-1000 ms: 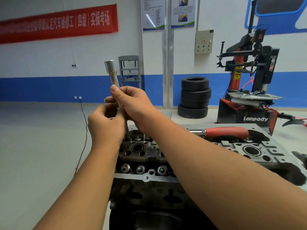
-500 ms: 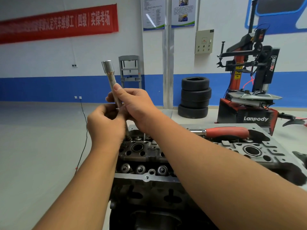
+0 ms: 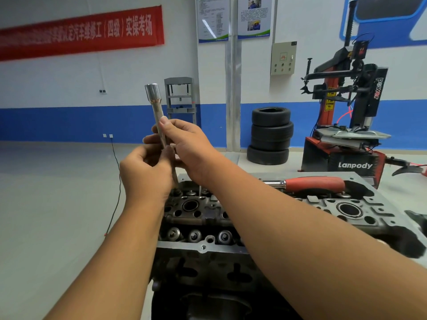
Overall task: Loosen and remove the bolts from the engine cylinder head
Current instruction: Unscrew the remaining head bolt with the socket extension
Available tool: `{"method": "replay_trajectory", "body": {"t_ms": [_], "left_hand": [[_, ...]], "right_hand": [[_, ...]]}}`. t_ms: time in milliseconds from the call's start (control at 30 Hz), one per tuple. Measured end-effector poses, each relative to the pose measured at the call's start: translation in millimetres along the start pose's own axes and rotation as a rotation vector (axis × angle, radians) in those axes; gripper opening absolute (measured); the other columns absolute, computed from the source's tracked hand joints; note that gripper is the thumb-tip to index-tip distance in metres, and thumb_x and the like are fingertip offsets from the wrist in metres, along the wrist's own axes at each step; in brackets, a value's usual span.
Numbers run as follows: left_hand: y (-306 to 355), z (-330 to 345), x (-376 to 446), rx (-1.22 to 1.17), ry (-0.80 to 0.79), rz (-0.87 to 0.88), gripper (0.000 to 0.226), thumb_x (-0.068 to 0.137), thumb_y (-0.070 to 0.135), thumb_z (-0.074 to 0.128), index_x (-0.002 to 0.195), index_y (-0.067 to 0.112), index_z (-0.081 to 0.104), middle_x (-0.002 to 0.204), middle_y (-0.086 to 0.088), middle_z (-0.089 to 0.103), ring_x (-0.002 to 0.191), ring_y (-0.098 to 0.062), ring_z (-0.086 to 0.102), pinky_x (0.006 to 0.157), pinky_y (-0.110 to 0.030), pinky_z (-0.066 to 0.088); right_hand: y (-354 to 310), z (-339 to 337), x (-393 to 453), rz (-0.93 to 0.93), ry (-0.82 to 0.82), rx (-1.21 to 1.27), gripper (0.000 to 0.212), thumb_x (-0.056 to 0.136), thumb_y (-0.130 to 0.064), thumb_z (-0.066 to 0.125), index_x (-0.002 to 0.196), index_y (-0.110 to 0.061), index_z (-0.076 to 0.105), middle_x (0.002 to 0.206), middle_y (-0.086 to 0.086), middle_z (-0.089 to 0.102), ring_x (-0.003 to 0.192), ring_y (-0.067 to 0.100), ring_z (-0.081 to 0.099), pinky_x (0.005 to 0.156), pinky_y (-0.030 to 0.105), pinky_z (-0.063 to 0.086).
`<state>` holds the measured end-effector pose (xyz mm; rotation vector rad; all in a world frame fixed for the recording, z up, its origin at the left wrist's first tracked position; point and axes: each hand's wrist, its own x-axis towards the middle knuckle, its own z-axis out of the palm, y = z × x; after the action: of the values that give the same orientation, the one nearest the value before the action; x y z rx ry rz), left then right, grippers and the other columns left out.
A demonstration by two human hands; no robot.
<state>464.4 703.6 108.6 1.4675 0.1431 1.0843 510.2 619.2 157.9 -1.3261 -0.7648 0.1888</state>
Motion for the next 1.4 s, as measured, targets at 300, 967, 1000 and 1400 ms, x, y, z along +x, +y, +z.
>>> {"method": "replay_trajectory", "body": {"t_ms": [300,967,1000,1400], "left_hand": [[8,1,-6,-0.054,-0.093,-0.076,0.014,0.085,0.038,0.068,0.086,0.03,0.079,0.085,-0.001,0.079,0.088,-0.025,0.078,0.082,-0.048,0.065],[4,4,2,0.471,-0.164,-0.04,0.013,0.1,0.023,0.06,0.089,0.022,0.066,0.081,-0.001,0.07,0.075,-0.024,0.066,0.059,-0.033,0.046],[4,2,5,0.452,-0.227,-0.066,0.01,0.101,0.022,0.06,0.096,0.022,0.067,0.085,-0.003,0.071,0.078,-0.026,0.068,0.065,-0.037,0.052],[-5,-13,-9,0.486,-0.138,-0.08,0.022,0.09,0.04,0.079,0.075,0.027,0.071,0.071,0.006,0.072,0.071,-0.019,0.067,0.059,-0.031,0.043]], "right_hand": [[2,2,1,-0.053,0.027,-0.065,0.025,0.106,-0.033,0.058,0.096,-0.013,0.069,0.107,0.013,0.077,0.088,0.02,0.071,0.074,0.043,0.064],[5,3,4,-0.005,0.014,-0.077,0.037,0.109,-0.045,0.048,0.099,-0.017,0.069,0.093,0.006,0.079,0.089,0.023,0.068,0.084,0.045,0.05],[4,1,4,0.005,0.009,-0.065,0.035,0.109,-0.045,0.048,0.1,-0.017,0.068,0.09,0.006,0.078,0.087,0.024,0.069,0.081,0.044,0.051],[2,5,1,-0.032,0.014,-0.032,0.028,0.107,-0.033,0.057,0.093,-0.009,0.061,0.082,0.01,0.069,0.066,0.023,0.067,0.066,0.035,0.058]]}}
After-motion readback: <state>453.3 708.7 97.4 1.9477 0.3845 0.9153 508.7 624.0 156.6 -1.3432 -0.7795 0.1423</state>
